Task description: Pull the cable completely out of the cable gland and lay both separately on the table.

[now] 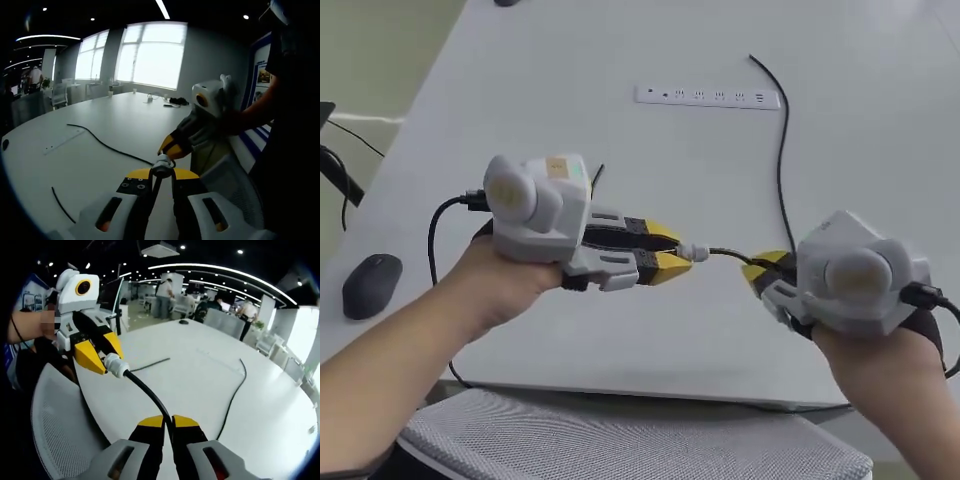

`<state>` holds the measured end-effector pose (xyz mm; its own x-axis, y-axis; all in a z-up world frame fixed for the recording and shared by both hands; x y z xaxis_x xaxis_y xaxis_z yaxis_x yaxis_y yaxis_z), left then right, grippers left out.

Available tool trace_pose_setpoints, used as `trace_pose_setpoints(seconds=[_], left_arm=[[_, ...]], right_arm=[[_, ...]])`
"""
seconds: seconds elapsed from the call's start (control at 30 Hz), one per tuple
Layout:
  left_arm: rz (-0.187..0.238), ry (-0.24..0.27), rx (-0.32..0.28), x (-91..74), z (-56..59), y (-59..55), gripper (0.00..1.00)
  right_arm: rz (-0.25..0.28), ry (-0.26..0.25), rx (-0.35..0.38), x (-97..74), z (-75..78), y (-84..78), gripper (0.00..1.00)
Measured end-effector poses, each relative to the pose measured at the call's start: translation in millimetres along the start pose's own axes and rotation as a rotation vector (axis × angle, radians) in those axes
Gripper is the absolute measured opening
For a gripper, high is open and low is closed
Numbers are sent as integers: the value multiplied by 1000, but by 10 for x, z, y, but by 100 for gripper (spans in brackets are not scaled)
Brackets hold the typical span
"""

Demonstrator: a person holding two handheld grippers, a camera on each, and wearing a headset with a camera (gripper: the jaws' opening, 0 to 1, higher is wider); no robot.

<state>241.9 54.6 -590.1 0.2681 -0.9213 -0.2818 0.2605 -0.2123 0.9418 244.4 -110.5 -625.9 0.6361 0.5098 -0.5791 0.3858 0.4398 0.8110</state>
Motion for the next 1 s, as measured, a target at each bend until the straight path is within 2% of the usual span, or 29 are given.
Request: trace_pose_setpoints(seconds=[0.17, 0.33, 0.5, 0.8, 1.0], left_arm=[[0, 0, 1, 1, 5, -4, 15], [-5, -3, 3, 10, 17, -18, 15], [-7, -6, -5, 12, 40, -31, 15], [-12, 0, -1, -3, 41, -37, 15], [-20, 11, 0, -37, 22, -53, 15]], right_arm=[[-13, -14, 45, 7, 53, -103, 0], [-36, -26, 153, 24, 76, -243, 0], [-65, -27, 208, 49, 51, -347, 0], [-60, -29, 196, 18, 19, -346, 0], [-45, -16, 130, -16, -2, -321, 1]])
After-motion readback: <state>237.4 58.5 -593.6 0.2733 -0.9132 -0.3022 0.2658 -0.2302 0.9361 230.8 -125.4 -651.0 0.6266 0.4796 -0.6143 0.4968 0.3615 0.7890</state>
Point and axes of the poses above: the centre of the closed fingertips' face, and the gripper's own axes: x roughly forward along the fingers, z roughly to its right, y roughly out of its top, the point moved 7 cm from there along -x, roughly backward along the fingers, and after that the axes turned 4 degrees about z, right-handed, at the moved point
